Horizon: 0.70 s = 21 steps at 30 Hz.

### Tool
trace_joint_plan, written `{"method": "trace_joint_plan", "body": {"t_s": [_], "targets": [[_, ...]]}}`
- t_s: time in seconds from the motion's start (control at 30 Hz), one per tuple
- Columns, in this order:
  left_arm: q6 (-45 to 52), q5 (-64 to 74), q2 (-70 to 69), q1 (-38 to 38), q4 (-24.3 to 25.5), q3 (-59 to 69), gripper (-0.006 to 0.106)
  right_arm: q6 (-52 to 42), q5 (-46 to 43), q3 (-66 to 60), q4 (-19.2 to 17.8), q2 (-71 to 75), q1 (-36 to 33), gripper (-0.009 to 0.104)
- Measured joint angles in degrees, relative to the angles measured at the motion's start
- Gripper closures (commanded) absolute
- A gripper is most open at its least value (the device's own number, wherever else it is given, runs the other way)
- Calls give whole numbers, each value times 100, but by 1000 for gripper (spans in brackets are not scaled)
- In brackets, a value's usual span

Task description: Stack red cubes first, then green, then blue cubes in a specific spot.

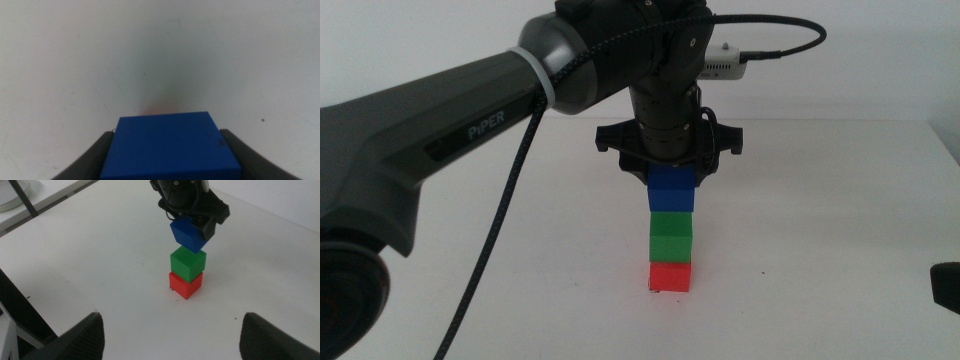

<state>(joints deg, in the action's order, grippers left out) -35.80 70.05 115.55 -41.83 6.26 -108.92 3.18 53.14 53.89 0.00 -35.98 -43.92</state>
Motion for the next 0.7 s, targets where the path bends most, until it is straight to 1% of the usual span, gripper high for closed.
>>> {"method": "trace_joint_plan", "body": {"t_s": [0.7], "targets": [[109,11,183,3,-207,167,102,0,0,0,0,0,0,13]]}}
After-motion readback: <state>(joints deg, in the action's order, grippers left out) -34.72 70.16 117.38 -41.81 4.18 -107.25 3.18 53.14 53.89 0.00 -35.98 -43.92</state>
